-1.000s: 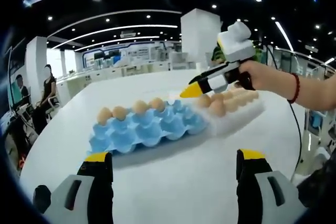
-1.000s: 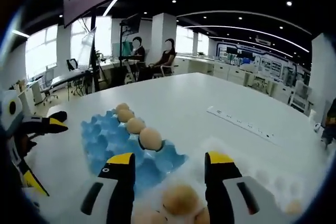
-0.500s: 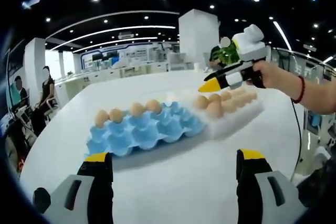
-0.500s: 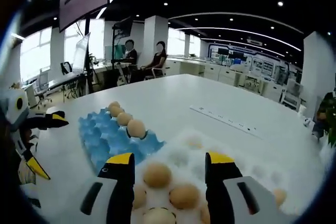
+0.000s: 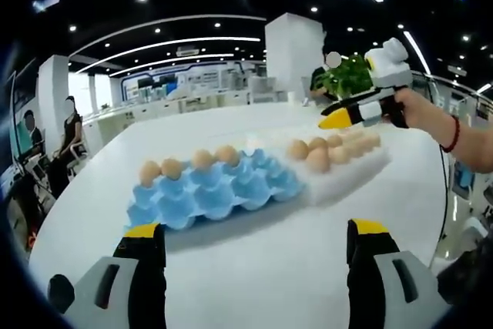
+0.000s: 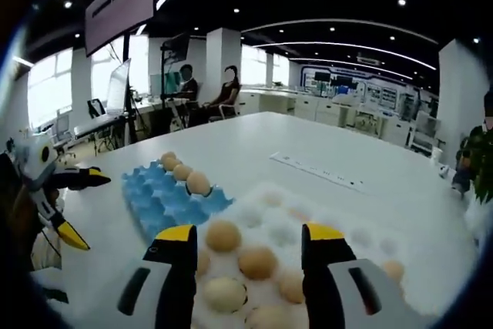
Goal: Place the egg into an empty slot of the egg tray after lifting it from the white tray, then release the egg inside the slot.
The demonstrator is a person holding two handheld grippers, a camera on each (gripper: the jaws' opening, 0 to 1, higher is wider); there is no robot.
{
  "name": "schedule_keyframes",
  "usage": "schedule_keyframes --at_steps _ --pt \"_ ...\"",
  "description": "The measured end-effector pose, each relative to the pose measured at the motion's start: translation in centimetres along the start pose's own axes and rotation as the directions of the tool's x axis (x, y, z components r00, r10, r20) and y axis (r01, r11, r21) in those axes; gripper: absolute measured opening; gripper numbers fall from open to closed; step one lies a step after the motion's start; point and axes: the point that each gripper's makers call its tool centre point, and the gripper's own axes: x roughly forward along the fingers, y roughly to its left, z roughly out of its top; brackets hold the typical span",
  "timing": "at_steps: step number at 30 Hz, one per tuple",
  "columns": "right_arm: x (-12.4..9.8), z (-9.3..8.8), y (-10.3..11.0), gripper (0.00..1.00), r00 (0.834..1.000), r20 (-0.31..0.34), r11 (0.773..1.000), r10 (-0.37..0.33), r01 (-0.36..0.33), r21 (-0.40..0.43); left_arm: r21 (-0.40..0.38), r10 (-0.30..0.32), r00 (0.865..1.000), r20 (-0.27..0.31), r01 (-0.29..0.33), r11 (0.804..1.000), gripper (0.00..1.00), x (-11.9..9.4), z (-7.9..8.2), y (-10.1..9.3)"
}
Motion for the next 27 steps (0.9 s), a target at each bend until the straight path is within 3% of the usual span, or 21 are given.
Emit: schedule_keyframes --at_steps 5,15,27 --pt "-1.5 -0.1 -0.6 0.57 1.000 0.023 1.000 -0.016 0.016 0.010 -0.006 0.002 1.000 -0.004 -0.002 1.000 1.00 0.3 0.2 0.1" --pt "-3.5 -1.5 -2.7 0.57 0.997 0.028 0.997 -0.069 0.069 0.027 0.009 0.002 1.000 0.005 -0.002 1.000 1.00 -0.1 0.8 -1.7" --pt "-5.8 -3.8 -8.5 0.56 0.978 0.027 0.974 -0.204 0.200 0.108 0.000 0.008 1.000 0.010 -0.008 1.000 1.00 0.4 1.1 -1.3"
